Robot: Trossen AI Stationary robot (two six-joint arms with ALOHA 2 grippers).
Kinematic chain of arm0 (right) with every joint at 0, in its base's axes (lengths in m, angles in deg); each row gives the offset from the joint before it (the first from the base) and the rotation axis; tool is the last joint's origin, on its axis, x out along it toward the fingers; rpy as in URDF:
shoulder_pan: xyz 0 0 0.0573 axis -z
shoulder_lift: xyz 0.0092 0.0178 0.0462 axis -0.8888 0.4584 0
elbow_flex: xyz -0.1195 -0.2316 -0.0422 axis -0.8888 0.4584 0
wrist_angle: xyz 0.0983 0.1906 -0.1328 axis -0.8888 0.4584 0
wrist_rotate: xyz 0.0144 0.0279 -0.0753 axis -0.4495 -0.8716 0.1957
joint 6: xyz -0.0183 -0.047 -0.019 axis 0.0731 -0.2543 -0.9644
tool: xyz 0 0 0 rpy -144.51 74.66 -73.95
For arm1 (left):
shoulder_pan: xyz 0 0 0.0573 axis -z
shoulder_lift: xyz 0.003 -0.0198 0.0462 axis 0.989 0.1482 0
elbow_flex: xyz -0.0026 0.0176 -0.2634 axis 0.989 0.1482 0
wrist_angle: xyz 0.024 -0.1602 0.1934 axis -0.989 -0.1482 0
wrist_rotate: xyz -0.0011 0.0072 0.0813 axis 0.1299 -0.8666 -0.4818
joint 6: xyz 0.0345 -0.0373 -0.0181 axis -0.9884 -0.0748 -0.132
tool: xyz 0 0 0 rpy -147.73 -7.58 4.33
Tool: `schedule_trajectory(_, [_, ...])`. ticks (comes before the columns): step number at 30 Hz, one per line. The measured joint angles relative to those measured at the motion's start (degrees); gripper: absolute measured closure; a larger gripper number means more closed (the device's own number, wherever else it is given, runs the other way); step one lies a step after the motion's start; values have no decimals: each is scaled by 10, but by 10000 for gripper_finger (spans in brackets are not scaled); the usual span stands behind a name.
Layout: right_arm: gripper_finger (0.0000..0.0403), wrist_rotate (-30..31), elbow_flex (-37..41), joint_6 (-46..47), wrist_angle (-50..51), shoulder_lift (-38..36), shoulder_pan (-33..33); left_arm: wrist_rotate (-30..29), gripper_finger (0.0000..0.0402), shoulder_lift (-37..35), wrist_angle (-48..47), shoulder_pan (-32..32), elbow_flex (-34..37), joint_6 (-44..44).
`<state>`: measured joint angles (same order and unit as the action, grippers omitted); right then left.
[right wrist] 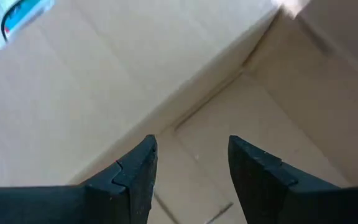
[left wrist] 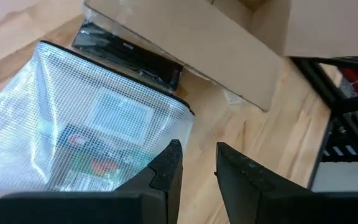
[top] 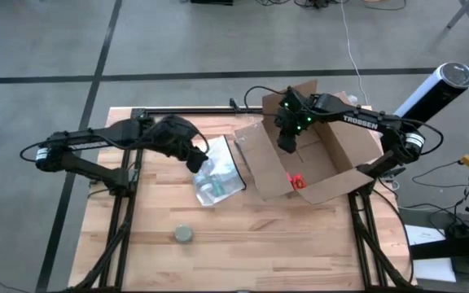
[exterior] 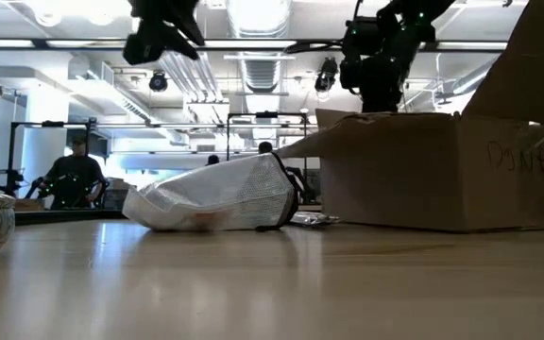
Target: Unpack boxes
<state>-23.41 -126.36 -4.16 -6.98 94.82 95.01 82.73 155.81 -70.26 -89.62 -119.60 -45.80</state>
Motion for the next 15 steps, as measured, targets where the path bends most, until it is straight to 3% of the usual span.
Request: schedule_trajectory(15, [236, 0, 0, -33, -7, 0, 0, 9, 321, 180, 163, 0, 0, 2])
